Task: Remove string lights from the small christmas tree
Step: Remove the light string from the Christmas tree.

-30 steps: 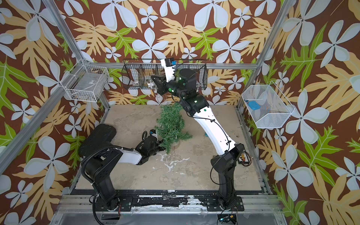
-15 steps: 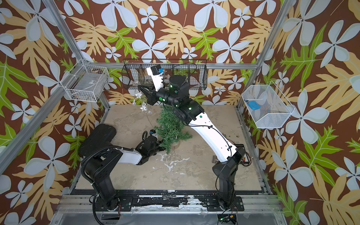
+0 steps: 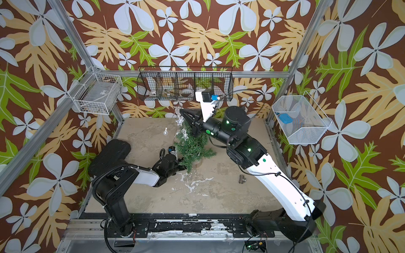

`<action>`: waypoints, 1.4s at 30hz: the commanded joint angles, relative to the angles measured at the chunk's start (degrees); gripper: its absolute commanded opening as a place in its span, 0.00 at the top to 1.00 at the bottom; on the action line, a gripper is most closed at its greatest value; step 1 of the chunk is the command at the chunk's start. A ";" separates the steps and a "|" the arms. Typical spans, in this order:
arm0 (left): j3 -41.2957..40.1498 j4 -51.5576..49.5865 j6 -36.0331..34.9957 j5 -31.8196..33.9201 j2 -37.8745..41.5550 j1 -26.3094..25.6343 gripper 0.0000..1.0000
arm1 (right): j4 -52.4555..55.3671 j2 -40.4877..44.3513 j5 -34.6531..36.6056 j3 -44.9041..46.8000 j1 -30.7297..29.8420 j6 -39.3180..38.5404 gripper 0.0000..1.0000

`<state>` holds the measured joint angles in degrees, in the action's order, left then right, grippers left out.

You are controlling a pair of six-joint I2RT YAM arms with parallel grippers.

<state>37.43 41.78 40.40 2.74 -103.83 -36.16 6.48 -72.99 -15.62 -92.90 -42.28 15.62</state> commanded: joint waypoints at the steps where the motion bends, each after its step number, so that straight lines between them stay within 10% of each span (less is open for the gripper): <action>1: -0.82 -8.56 -0.94 0.51 -0.67 -0.05 0.40 | 0.64 4.85 6.72 3.12 0.09 -1.63 1.00; 11: -0.43 -9.21 -1.59 0.37 -0.41 -0.05 0.40 | 8.14 22.46 9.42 16.41 16.09 2.66 1.00; 24: 0.69 -11.02 -2.08 -0.08 0.54 -0.03 0.40 | 11.84 22.12 11.60 24.24 23.17 2.29 1.00; 42: 2.02 -12.66 -3.00 -0.21 0.22 -0.05 0.40 | -10.87 24.17 -15.28 63.33 30.78 10.24 1.00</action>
<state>39.40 37.23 38.68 2.50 -102.85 -36.16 4.32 -49.69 -26.30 -33.54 -11.40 25.63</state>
